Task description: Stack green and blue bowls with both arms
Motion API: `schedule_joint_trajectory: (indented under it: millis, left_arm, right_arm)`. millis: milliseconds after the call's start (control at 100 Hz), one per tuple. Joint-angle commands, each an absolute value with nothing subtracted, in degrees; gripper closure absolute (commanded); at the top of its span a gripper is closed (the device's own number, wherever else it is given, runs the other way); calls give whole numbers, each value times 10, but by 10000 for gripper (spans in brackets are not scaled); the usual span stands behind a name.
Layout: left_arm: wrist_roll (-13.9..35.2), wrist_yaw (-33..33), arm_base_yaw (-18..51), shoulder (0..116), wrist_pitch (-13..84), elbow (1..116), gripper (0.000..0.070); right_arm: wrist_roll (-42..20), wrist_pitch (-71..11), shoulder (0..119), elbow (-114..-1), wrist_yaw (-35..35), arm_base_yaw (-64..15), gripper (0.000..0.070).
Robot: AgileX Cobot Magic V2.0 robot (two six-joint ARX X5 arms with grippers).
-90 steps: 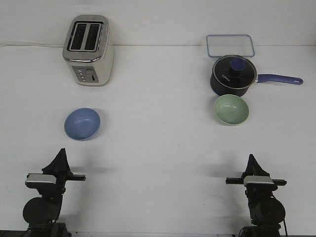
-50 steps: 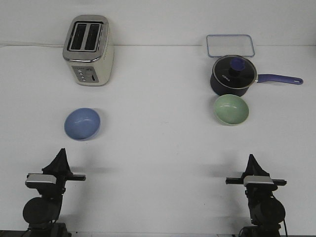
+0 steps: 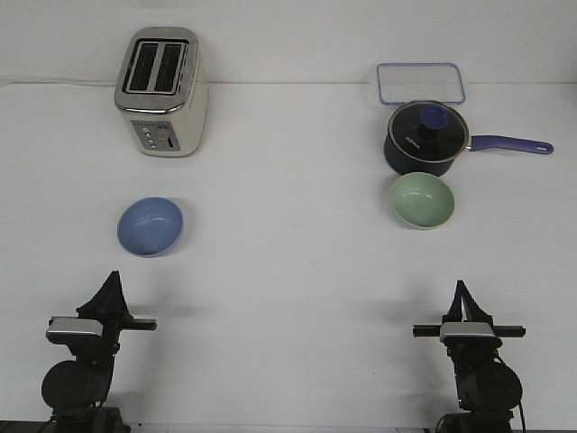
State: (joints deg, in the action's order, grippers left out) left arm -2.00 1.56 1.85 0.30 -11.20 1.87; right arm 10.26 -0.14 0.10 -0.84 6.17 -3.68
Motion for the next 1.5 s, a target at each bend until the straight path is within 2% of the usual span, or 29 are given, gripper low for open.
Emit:
schedule_joint_trajectory:
  millis: [0, 130, 360, 510, 660, 700, 970, 1000, 1150, 1490]
  left_arm:
    - [-17, 16, 18, 2, -120, 8, 685]
    - [-17, 16, 18, 2, -120, 8, 685]
    - [-17, 16, 18, 2, -120, 8, 685]
    - [-17, 16, 18, 2, -120, 8, 685]
    - [-17, 16, 18, 2, -120, 8, 685]
    - [-17, 16, 18, 2, -120, 8, 685]
    - [-17, 16, 18, 2, -121, 8, 685]
    - [-17, 16, 18, 2, -120, 8, 685]
    - [-17, 16, 18, 2, -121, 8, 685]
    - [-17, 16, 18, 2, -120, 8, 685]
  right_arm:
    - [101, 18, 1, -7, 57, -36, 700]
    - [44, 26, 1, -7, 54, -37, 700]
    - [-156, 25, 1, -10, 53, -37, 700]
    - [-223, -56, 14, -70, 43, -37, 700]
    - [-222, -135, 87, -175, 40, -36, 700]
    - [-218, -147, 116, -205, 36, -36, 673]
    - [-205, -248, 370, -415, 29, -32, 140]
    - [-203, -260, 403, -438, 29, -30, 103]
    - [-182, -302, 559, -540, 24, -16, 158]
    - [-162, -309, 849, -701, -33, 46, 162]
